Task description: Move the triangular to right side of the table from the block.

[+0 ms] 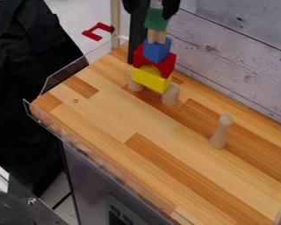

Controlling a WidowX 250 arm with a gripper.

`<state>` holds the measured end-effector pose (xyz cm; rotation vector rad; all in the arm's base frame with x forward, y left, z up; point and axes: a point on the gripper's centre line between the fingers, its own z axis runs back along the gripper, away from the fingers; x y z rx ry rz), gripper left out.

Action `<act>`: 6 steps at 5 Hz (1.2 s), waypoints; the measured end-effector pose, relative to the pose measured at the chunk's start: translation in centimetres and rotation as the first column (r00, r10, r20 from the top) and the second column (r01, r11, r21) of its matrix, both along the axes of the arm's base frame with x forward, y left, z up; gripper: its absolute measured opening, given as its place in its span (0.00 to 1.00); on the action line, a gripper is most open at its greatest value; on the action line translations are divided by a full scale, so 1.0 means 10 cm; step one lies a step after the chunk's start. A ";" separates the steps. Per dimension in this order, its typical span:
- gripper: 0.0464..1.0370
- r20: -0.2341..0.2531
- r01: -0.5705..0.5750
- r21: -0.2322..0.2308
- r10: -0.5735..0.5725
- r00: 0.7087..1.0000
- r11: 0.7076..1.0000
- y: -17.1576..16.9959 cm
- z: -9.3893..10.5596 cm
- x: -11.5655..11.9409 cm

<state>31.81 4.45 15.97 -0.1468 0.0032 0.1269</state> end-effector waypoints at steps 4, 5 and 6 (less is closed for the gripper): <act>0.91 -0.029 -0.058 -0.042 0.057 0.998 0.997 0.04 -0.20 0.13; 0.62 -0.013 -0.067 -0.047 0.066 0.998 0.997 0.05 -0.20 0.15; 0.52 -0.008 -0.071 -0.044 0.071 0.997 0.997 0.06 -0.21 0.16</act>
